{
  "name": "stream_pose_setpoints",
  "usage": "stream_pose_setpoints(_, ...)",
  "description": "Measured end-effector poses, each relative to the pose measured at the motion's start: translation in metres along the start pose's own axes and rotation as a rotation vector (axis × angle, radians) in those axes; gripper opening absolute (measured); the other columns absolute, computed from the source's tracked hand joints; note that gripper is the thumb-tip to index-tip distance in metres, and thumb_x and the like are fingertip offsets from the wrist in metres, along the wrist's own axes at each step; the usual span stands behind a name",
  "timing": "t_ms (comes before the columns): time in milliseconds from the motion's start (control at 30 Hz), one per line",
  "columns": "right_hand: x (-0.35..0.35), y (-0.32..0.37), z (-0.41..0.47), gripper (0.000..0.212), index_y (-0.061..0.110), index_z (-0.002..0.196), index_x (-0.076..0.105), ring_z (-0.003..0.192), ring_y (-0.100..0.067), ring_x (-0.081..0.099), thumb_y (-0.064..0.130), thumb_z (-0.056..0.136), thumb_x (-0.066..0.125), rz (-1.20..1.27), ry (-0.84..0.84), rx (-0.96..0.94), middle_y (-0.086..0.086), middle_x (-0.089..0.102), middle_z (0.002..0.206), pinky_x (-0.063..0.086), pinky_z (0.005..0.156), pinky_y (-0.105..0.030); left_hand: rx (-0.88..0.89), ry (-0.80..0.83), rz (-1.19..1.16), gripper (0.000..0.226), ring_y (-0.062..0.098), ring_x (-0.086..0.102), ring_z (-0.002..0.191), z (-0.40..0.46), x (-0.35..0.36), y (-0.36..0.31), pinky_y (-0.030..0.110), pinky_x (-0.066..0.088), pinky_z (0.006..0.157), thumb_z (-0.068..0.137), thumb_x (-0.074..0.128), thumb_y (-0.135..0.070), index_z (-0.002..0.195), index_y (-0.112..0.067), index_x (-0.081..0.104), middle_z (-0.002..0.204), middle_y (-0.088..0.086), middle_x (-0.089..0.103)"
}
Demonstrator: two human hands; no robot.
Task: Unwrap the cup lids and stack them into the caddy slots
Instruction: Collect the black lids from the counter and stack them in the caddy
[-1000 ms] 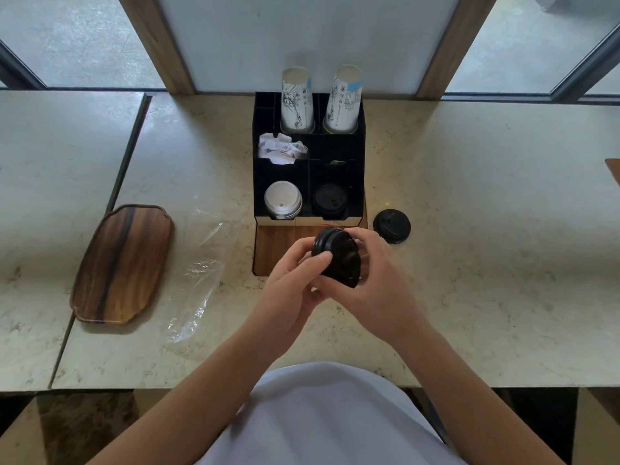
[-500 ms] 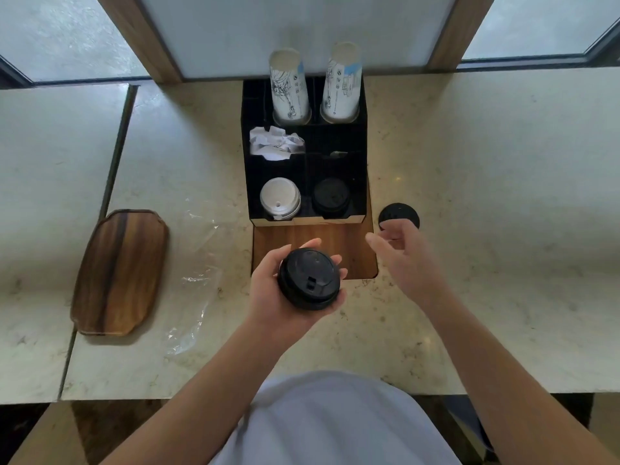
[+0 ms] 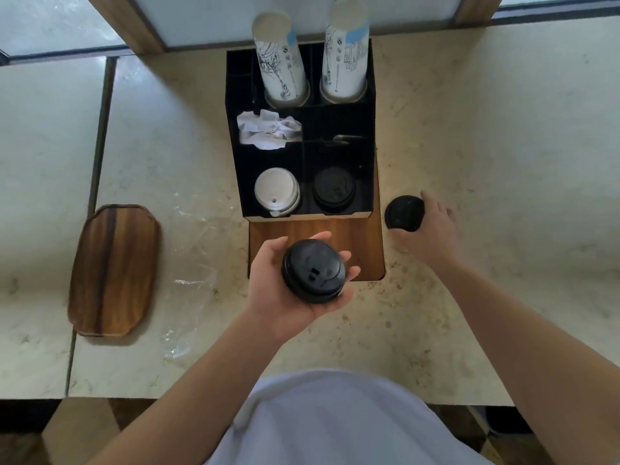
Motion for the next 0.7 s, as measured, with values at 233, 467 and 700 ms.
stream_pose_setpoints(233, -0.017, 0.01, -0.006, 0.104, 0.023, 0.151, 0.036, 0.132, -0.029, 0.05, 0.066, 0.065, 0.077, 0.254, -0.061, 0.089, -0.004, 0.05, 0.147, 0.048, 0.106, -0.048, -0.011, 0.132, 0.024, 0.059, 0.045, 0.057, 0.12, -0.013, 0.005, -0.009, 0.039, 0.053, 0.071, 0.094, 0.052, -0.061, 0.141, -0.025, 0.059, 0.14, 0.023, 0.057)
stream_pose_setpoints(467, -0.072, 0.089, -0.117, 0.073, 0.037, 0.133, 0.053, 0.11, 0.012, 0.058, 0.061, 0.07, 0.08, 0.661, 0.145, -0.297, 0.026, 0.062, 0.121, 0.05, 0.076, -0.005, 0.032, 0.25, 0.064, 0.053, 0.046, 0.05, 0.13, -0.04, 0.001, -0.016, 0.036, 0.05, 0.073, 0.088, 0.063, -0.037, 0.136, -0.014, 0.055, 0.142, 0.023, 0.05)
stream_pose_setpoints(700, -0.093, 0.123, -0.185, 0.085, 0.037, 0.145, 0.045, 0.127, -0.003, 0.054, 0.051, 0.07, 0.084, 0.595, 0.325, -0.623, 0.023, 0.055, 0.135, 0.05, 0.099, -0.02, 0.172, 0.2, 0.395, 0.065, 0.035, 0.069, 0.114, -0.064, 0.014, -0.002, 0.05, 0.057, 0.082, 0.093, 0.053, -0.068, 0.13, -0.017, 0.068, 0.13, 0.017, 0.069)
Point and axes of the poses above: each hand's wrist, its own z-axis towards the middle knuckle, its own x-axis out of the palm, y = z × x, the point moved 1 cm from there along z, towards the middle knuckle
